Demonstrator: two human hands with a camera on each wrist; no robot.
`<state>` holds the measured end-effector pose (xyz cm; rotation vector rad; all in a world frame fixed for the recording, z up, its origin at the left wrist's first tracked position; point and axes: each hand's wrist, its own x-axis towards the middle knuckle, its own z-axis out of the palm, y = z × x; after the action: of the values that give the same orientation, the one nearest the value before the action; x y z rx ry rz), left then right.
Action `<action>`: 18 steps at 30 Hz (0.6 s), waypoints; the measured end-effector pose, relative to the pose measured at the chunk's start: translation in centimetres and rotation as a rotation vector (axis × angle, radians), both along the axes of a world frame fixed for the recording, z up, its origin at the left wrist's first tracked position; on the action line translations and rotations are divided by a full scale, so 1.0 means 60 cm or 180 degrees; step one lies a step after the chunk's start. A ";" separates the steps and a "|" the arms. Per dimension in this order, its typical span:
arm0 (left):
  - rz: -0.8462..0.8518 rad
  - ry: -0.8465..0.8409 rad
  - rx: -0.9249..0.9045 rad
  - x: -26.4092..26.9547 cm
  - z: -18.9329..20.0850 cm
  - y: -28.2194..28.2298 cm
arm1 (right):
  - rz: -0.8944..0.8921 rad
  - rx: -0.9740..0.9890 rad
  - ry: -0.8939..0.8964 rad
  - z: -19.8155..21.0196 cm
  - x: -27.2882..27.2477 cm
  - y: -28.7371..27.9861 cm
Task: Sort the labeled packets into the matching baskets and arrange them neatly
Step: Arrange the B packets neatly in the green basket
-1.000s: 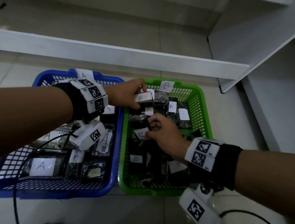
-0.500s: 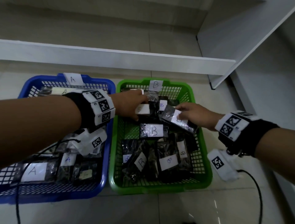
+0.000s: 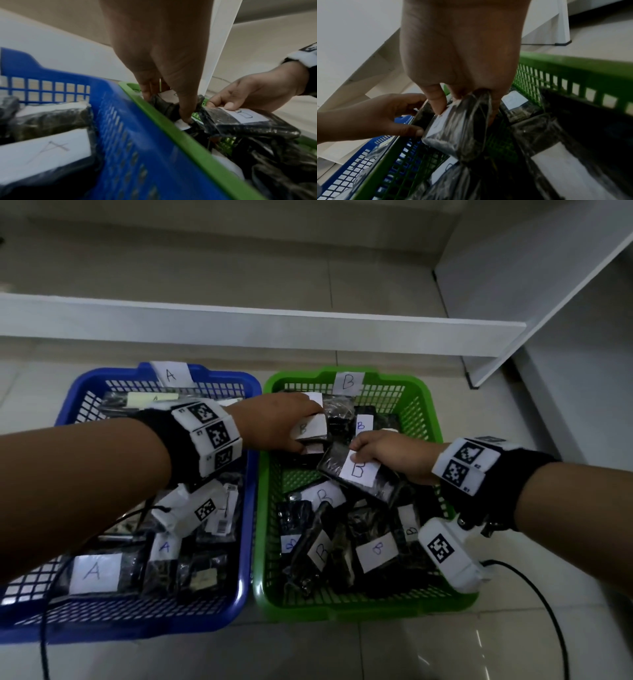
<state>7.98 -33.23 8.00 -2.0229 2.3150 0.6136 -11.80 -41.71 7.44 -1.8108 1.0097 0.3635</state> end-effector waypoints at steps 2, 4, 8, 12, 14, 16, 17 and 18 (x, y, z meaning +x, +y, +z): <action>0.0035 0.0026 0.0032 0.006 -0.005 0.005 | -0.0029 0.0057 -0.0017 -0.008 0.008 0.000; 0.0127 0.0157 -0.0038 0.010 -0.011 0.013 | 0.0186 0.0001 0.0076 -0.001 0.011 -0.006; 0.0239 0.0383 -0.0197 0.005 -0.009 0.030 | 0.0601 -0.0464 0.0194 0.036 -0.001 -0.029; 0.0074 0.0189 -0.0101 -0.022 -0.007 0.041 | 0.1056 -0.1026 0.0474 0.052 -0.019 -0.054; 0.0010 -0.0215 -0.0116 -0.031 -0.013 0.037 | 0.1183 -0.1224 0.0489 0.048 -0.024 -0.059; -0.0047 -0.0604 -0.0223 -0.039 -0.020 0.035 | 0.1187 -0.1246 0.0324 0.040 -0.025 -0.055; -0.0065 -0.0723 -0.0295 -0.043 -0.023 0.036 | 0.1177 -0.1236 0.0241 0.036 -0.024 -0.051; -0.0083 -0.0810 -0.0351 -0.048 -0.027 0.038 | 0.1192 -0.1257 0.0191 0.034 -0.022 -0.047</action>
<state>5.09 -30.92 6.40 -1.9761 2.2648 0.2157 -13.10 -44.52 9.51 -2.3692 0.8181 0.4717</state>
